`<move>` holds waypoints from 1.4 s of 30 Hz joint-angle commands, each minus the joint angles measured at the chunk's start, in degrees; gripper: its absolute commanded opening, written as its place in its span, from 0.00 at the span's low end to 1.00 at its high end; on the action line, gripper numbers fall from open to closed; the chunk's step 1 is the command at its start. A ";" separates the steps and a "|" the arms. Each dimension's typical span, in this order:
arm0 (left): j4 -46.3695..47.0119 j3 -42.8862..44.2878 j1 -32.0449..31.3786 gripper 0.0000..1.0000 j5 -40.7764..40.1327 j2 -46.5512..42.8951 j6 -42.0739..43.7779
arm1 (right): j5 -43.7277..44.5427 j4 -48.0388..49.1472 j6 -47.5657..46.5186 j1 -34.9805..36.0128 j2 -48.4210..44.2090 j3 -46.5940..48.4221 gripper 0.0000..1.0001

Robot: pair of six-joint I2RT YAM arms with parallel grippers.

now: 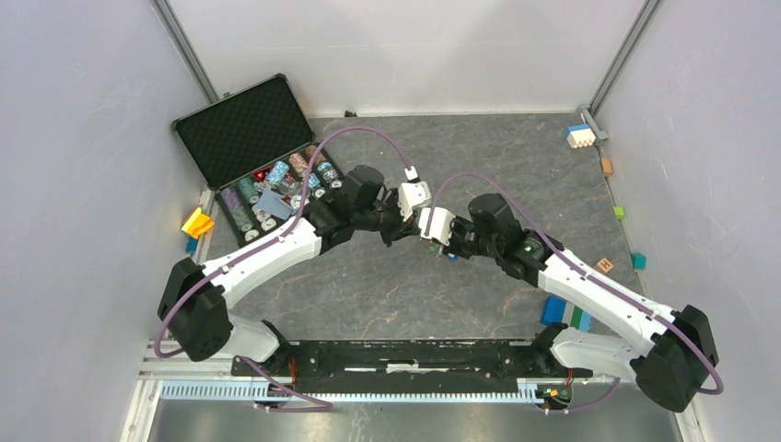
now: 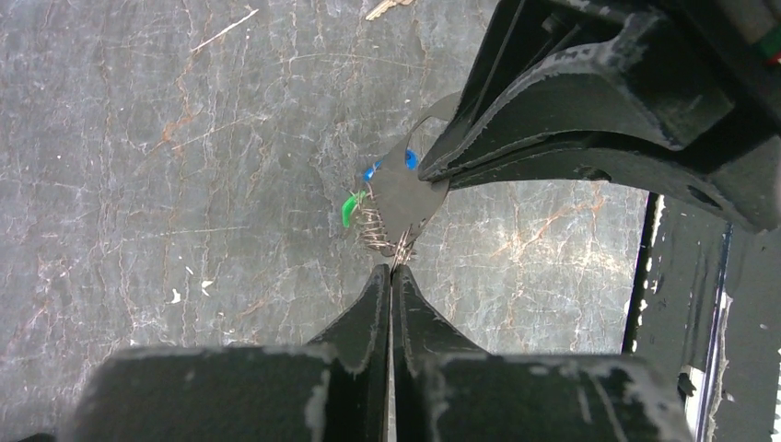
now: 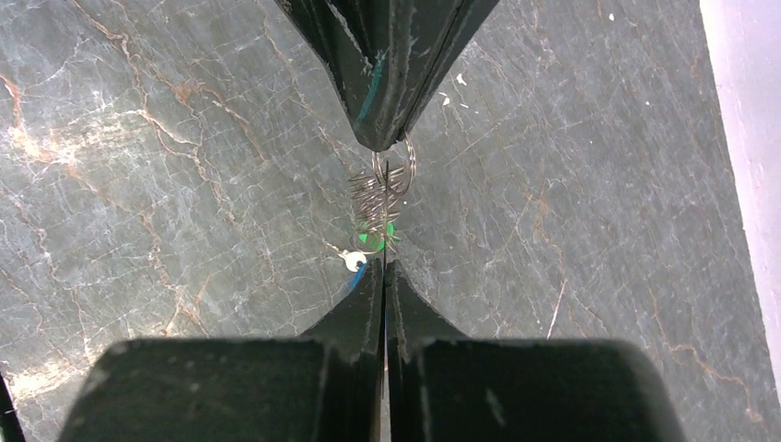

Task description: Put the keys on the keyring

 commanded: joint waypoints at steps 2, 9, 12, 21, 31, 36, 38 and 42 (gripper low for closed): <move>0.51 1.57 0.46 0.02 -5.89 1.84 -2.11 | -1.88 3.58 0.36 1.80 -1.11 1.11 0.00; 7.16 -0.49 0.46 0.02 -7.66 1.77 -11.22 | 1.05 5.03 4.23 2.01 -0.15 1.80 0.00; 9.58 -0.77 0.46 0.02 -8.20 1.92 -14.37 | 2.21 5.30 6.01 2.01 0.95 2.69 0.00; 10.43 1.95 0.59 0.02 -10.18 4.36 -22.44 | 6.07 6.22 10.47 2.01 3.71 4.26 0.00; 10.70 3.12 1.58 0.02 -13.12 5.06 -30.01 | 10.40 7.28 14.43 2.01 5.23 4.96 0.00; 10.90 3.41 2.74 0.02 -12.52 4.75 -33.04 | 11.99 7.28 15.94 2.31 7.05 5.79 0.00; 10.06 3.82 2.74 0.02 -13.58 4.67 -32.61 | 12.95 7.28 15.94 2.35 7.60 6.06 0.00; 8.95 3.66 2.69 0.02 -14.66 4.38 -30.60 | 13.25 7.42 15.90 2.41 7.52 6.38 0.00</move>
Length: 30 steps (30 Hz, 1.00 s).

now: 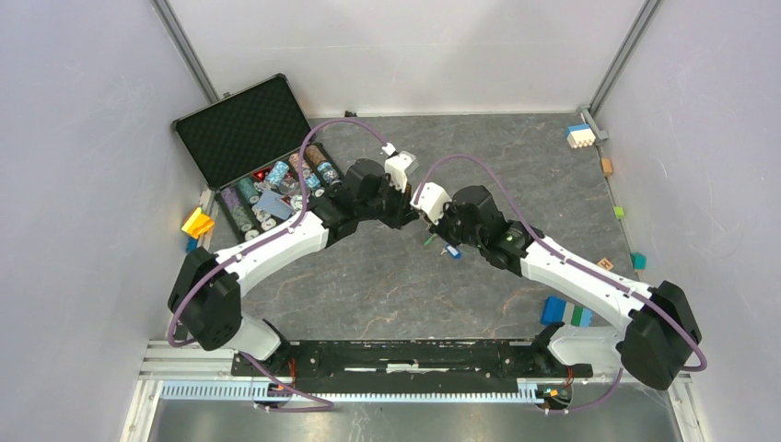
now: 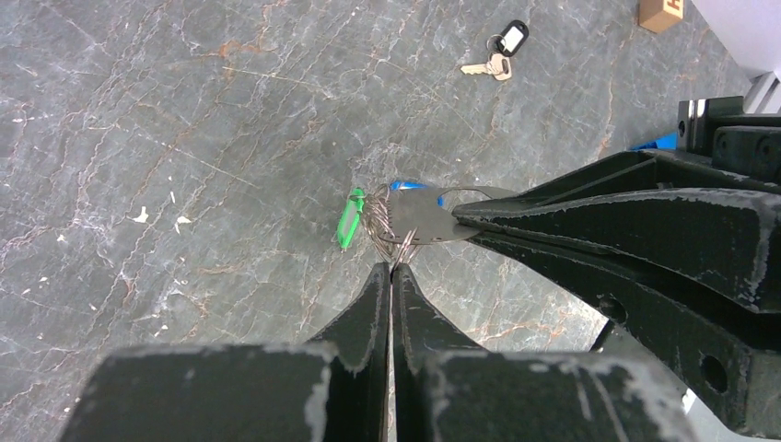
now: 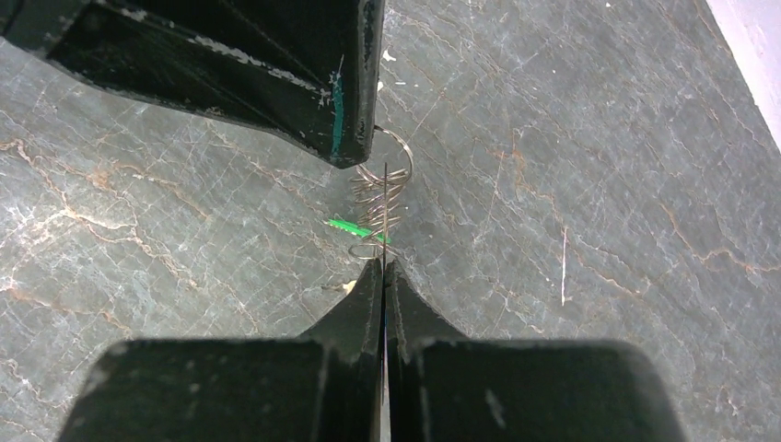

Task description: Put the keys on the keyring

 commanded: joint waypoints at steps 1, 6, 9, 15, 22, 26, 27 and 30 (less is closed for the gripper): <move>1.79 3.08 0.50 0.02 -3.24 0.02 0.04 | -0.45 2.11 1.12 1.05 -0.34 3.10 0.00; 0.48 3.70 0.50 0.02 -3.59 0.75 2.36 | -0.45 1.52 0.82 1.05 -0.59 3.88 0.00; -0.10 4.01 0.40 0.02 -4.03 1.17 2.69 | -0.45 1.42 0.69 1.04 -0.64 4.01 0.00; -2.52 5.40 0.15 0.02 -4.47 2.46 4.01 | -0.45 1.15 0.42 1.05 -0.43 4.05 0.00; -3.64 6.49 -0.04 0.02 -5.49 3.69 4.29 | -1.32 0.98 0.07 1.05 -0.47 4.18 0.00; -3.58 6.78 -0.03 0.02 -5.89 3.98 3.79 | -1.76 0.80 -0.11 1.03 -0.41 4.20 0.00; -3.06 6.73 -0.03 0.02 -5.76 4.02 3.28 | -1.77 0.90 -0.02 1.05 -0.42 4.11 0.00; -0.84 6.20 -0.03 0.02 -4.38 3.98 0.31 | -1.52 1.56 0.55 1.21 -0.10 3.67 0.00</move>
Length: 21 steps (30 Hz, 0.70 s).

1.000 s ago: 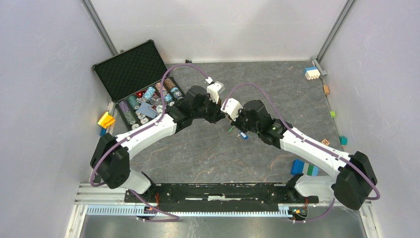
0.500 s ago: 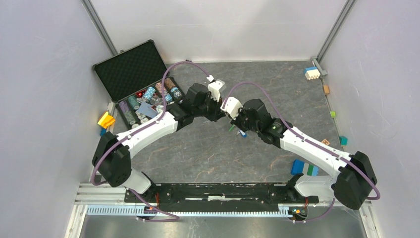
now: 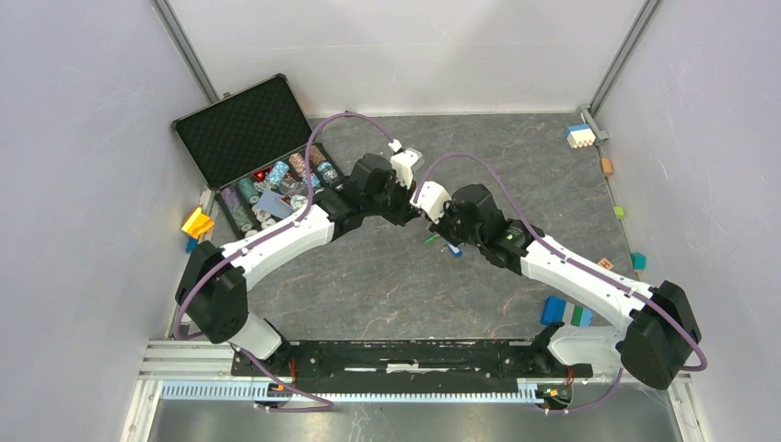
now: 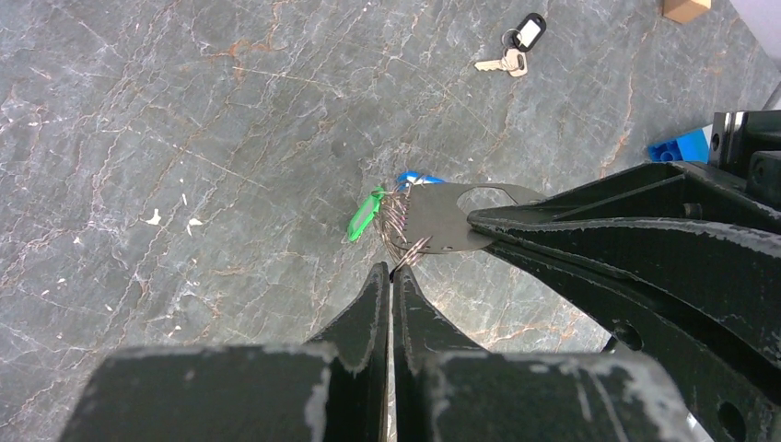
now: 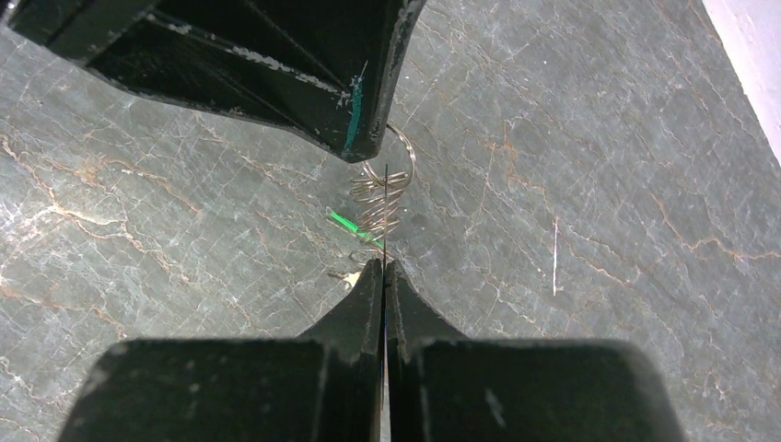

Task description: Put the keys on the keyring

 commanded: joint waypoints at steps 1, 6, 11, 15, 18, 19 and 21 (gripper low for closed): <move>3.88 1.63 0.47 0.02 -2.35 1.16 -2.39 | -2.69 3.53 0.81 1.07 -0.09 2.45 0.00; 4.08 2.12 0.47 0.02 -1.24 1.71 -6.70 | 0.97 3.84 1.58 1.46 0.92 2.95 0.00; 3.06 3.18 0.47 0.02 -2.37 2.51 -8.16 | 2.21 4.30 1.89 1.76 1.08 3.13 0.00; 1.80 3.99 0.47 0.02 -4.40 3.42 -7.63 | 2.37 4.20 1.90 1.91 0.88 3.10 0.01; 0.59 4.55 0.47 0.02 -6.75 3.88 -5.46 | 2.41 3.93 1.67 1.92 0.50 3.23 0.01; 0.49 4.54 0.47 0.02 -7.73 3.84 -4.69 | 2.24 3.93 1.63 1.91 0.31 3.20 0.01; 0.31 4.62 0.46 0.02 -9.45 3.82 -4.12 | 1.89 4.02 1.63 1.91 0.05 3.22 0.01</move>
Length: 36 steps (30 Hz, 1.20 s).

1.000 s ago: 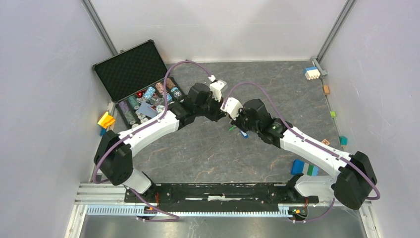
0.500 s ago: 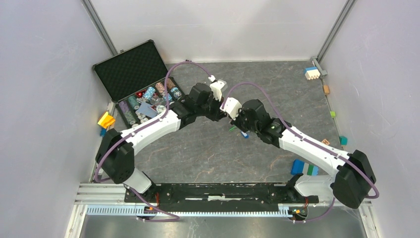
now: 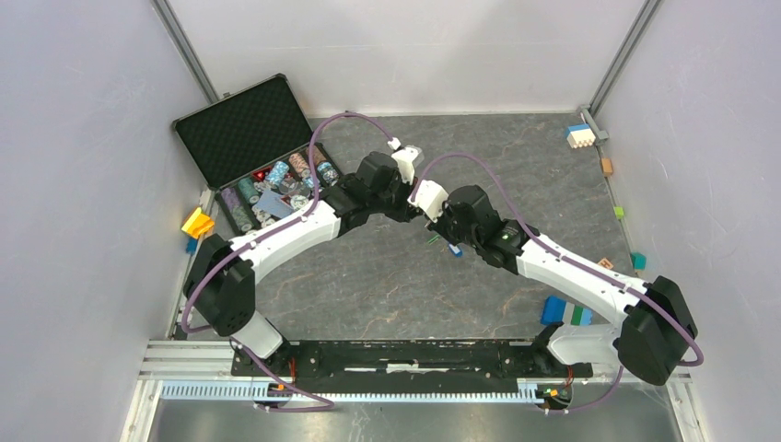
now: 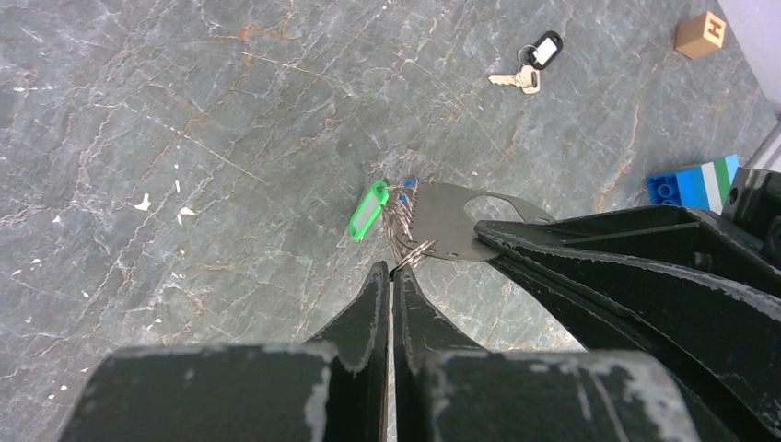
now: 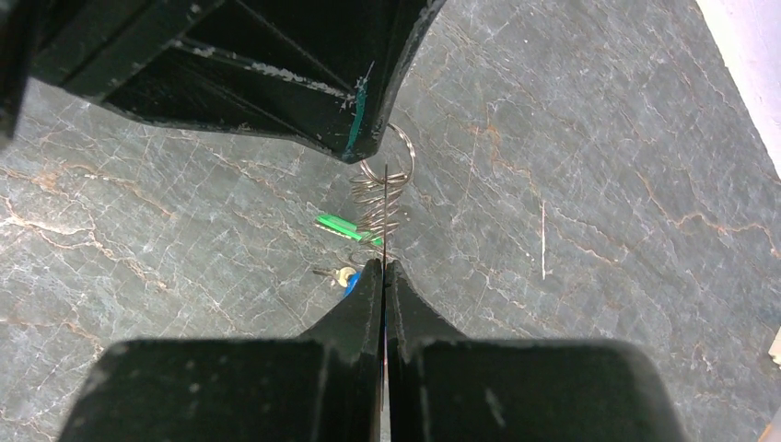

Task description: Put the keys on the keyring

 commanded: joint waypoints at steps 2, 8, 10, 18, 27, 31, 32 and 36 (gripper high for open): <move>0.85 2.64 0.49 0.02 -8.67 0.94 0.94 | -2.87 3.69 0.88 1.30 -1.24 3.18 0.01; 0.50 3.56 0.52 0.02 -8.47 1.80 -3.59 | -2.00 3.88 1.48 1.96 0.22 3.38 0.04; 0.51 3.86 0.52 0.02 -7.14 2.05 -4.69 | -1.45 3.87 1.66 2.09 0.73 3.47 0.06; 1.19 3.47 0.49 0.02 -3.60 0.75 -6.18 | 2.46 4.06 1.53 2.24 0.97 3.19 0.06; 4.01 -1.28 0.58 0.02 -2.57 -3.21 -1.57 | 6.24 4.86 -0.80 2.24 -1.22 2.35 0.00; 9.88 -6.08 1.32 0.06 3.27 -6.45 9.69 | 2.45 6.19 -3.99 2.09 -4.81 -0.19 0.00; 11.69 -7.26 1.67 0.11 5.47 -7.16 13.77 | 0.21 6.75 -5.14 2.05 -6.16 -1.30 0.00; 14.05 -9.38 3.14 0.46 18.21 -8.59 25.13 | -5.67 7.42 -7.41 1.75 -9.94 -3.80 0.00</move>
